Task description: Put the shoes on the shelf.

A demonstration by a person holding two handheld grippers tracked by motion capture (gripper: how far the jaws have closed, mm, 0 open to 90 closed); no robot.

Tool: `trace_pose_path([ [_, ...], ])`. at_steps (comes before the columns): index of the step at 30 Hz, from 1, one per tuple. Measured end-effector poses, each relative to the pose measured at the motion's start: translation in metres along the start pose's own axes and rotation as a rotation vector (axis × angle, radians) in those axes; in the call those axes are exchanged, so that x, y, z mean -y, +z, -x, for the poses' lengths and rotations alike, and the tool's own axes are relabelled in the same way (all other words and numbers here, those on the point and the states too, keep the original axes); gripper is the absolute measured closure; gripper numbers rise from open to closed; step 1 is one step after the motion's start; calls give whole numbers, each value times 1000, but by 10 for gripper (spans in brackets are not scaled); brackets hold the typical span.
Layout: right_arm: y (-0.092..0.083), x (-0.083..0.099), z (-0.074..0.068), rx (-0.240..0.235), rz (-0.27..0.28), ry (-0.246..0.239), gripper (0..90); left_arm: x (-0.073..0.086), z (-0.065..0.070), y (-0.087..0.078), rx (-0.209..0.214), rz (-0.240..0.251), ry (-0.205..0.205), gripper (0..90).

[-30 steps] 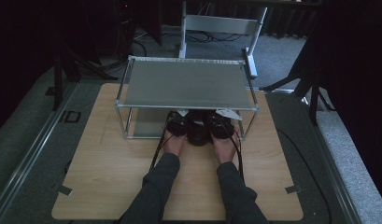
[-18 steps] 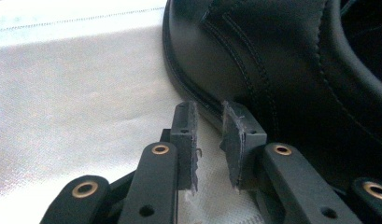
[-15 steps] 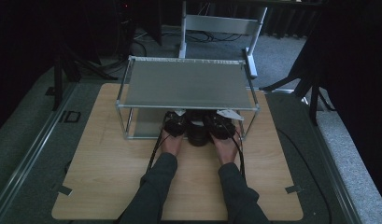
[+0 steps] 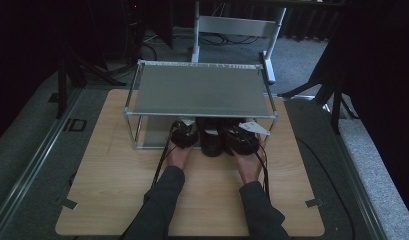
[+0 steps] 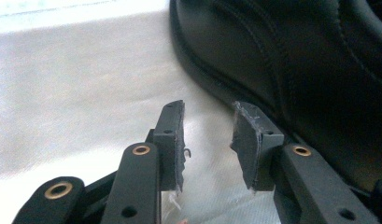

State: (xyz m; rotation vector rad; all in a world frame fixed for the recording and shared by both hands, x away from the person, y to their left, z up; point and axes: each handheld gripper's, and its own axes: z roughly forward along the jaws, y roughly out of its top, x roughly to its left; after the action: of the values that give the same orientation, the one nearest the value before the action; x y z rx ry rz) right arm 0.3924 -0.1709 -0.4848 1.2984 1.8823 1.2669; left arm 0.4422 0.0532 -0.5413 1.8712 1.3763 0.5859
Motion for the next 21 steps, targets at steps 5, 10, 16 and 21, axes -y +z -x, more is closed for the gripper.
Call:
trace_pose_path([
  [5, -15, 1, 2, 9, -3, -23, 540, 7, -5, -9, 21, -20, 27, 610],
  [10, -26, 5, 10, 46, -57, -17, 512, 17, -6, -19, 48, -33, 40, 595],
  [16, -35, 21, 25, 74, -122, -23, 500, 28, -9, -32, 67, -49, 78, 580],
  [21, -42, 32, 39, 88, -162, -13, 494, 32, -11, -44, 84, -43, 87, 574],
])
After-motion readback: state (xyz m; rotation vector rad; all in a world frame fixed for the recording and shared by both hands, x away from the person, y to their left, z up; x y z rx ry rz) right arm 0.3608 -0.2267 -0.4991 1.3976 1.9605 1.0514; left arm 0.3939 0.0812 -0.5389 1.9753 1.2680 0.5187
